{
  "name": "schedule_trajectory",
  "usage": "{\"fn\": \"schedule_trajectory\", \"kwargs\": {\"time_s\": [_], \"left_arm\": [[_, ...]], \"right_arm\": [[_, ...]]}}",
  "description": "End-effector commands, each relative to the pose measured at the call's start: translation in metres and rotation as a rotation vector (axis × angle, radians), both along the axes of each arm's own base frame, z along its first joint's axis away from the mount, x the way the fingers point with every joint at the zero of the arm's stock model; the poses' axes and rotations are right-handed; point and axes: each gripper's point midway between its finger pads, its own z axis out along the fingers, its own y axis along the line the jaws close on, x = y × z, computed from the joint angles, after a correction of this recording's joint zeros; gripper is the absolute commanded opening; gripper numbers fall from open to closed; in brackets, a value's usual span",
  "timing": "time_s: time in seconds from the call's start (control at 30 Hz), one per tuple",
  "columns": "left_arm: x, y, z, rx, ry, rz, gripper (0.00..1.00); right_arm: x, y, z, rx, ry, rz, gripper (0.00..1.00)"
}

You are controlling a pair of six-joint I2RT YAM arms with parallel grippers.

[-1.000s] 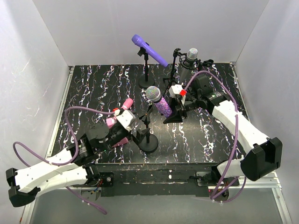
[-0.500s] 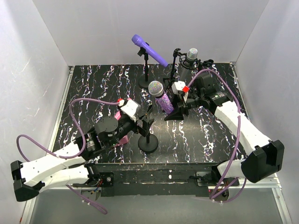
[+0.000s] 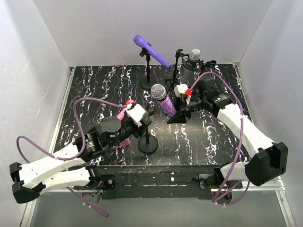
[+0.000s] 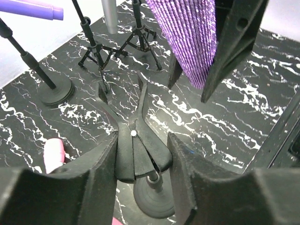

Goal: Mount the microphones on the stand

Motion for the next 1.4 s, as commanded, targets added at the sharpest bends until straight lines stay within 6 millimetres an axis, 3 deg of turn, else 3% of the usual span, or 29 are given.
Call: {"fn": "schedule_trajectory", "kwargs": {"time_s": [0.0,0.07,0.37,0.67,0.87,0.97,1.07,1.23,1.37], "left_arm": [[-0.013,0.009,0.018,0.029,-0.058,-0.070,0.29],[-0.017,0.007,0.015,0.042,-0.059,-0.106,0.23],[-0.030,0.005,0.010,0.043,-0.061,-0.179,0.17],[-0.035,0.009,0.012,-0.020,-0.048,-0.178,0.17],[-0.038,0.013,0.007,-0.069,-0.018,-0.164,0.17],[-0.039,0.013,0.003,-0.083,-0.003,-0.165,0.20],[-0.038,0.013,0.001,-0.090,0.004,-0.157,0.36],[-0.034,0.017,-0.002,-0.057,0.019,-0.126,0.53],[-0.032,0.020,-0.012,0.008,0.038,-0.112,0.49]], "right_arm": [[0.006,0.004,0.017,0.060,-0.087,0.038,0.01],[0.011,0.008,0.017,0.065,-0.088,0.045,0.01],[0.028,0.034,0.015,0.090,-0.185,0.113,0.01],[0.008,0.063,-0.002,0.077,-0.255,0.257,0.01],[-0.012,0.069,-0.014,0.110,-0.276,0.352,0.01],[-0.021,0.070,-0.015,0.125,-0.283,0.382,0.01],[-0.022,0.073,-0.016,0.113,-0.269,0.384,0.01],[-0.017,0.075,-0.021,0.081,-0.241,0.353,0.01],[-0.014,0.075,-0.026,0.056,-0.235,0.332,0.01]]}}
